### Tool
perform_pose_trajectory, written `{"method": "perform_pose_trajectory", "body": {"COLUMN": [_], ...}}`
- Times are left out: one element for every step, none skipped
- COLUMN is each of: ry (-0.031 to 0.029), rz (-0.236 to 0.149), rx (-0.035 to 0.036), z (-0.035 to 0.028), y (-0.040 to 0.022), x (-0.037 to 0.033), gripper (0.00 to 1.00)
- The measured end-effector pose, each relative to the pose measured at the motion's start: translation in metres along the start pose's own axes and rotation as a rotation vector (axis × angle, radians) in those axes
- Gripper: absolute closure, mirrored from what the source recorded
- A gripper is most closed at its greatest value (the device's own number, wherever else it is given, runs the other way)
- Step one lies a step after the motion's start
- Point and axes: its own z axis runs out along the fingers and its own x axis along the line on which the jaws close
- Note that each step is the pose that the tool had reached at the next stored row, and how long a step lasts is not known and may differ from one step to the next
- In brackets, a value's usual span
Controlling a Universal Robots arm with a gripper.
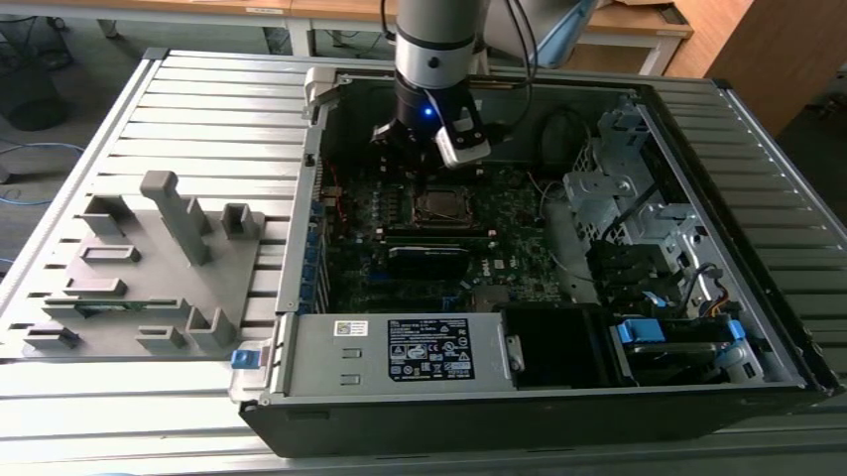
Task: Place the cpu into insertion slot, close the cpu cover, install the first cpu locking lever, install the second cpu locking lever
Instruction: 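Install the first cpu locking lever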
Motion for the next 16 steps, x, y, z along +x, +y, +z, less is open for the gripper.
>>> {"method": "perform_pose_trajectory", "body": {"ry": [0.0,0.0,0.0,-0.0001,-0.0001,0.0,0.0001,0.0,0.0,0.0,0.0,0.0,0.0,-0.0001,-0.0001,0.0], "rz": [0.0,0.0,0.0,0.0,0.0,0.0,0.0,0.0,0.0,0.0,0.0,0.0,0.0,0.0,0.0,0.0], "rx": [0.0,0.0,-0.0001,-0.0001,-0.0001,0.0,0.0003,0.0001,0.0,0.0001,0.0,0.0001,0.0,0.0,0.0,0.0], "z": [0.0,0.0,0.0,0.0,0.0,0.0,-0.0005,-0.0012,-0.0021,-0.0032,-0.0042,-0.0054,-0.0066,-0.0079,-0.0092,-0.0105], "y": [-0.0002,-0.0004,-0.0005,-0.0006,-0.0006,-0.0006,-0.0007,-0.0007,-0.0006,-0.0006,-0.0006,-0.0006,-0.0005,-0.0005,-0.0005,-0.0004], "x": [0.0019,0.0036,0.0051,0.0062,0.0062,0.0062,0.0063,0.0063,0.0062,0.0062,0.0062,0.0062,0.0062,0.0062,0.0062,0.0062], "gripper": [0.89,0.89,0.89,0.89,0.89,0.89,0.89,0.89,0.89,0.89,0.89,0.89,0.89,0.89,0.89,0.89]}}
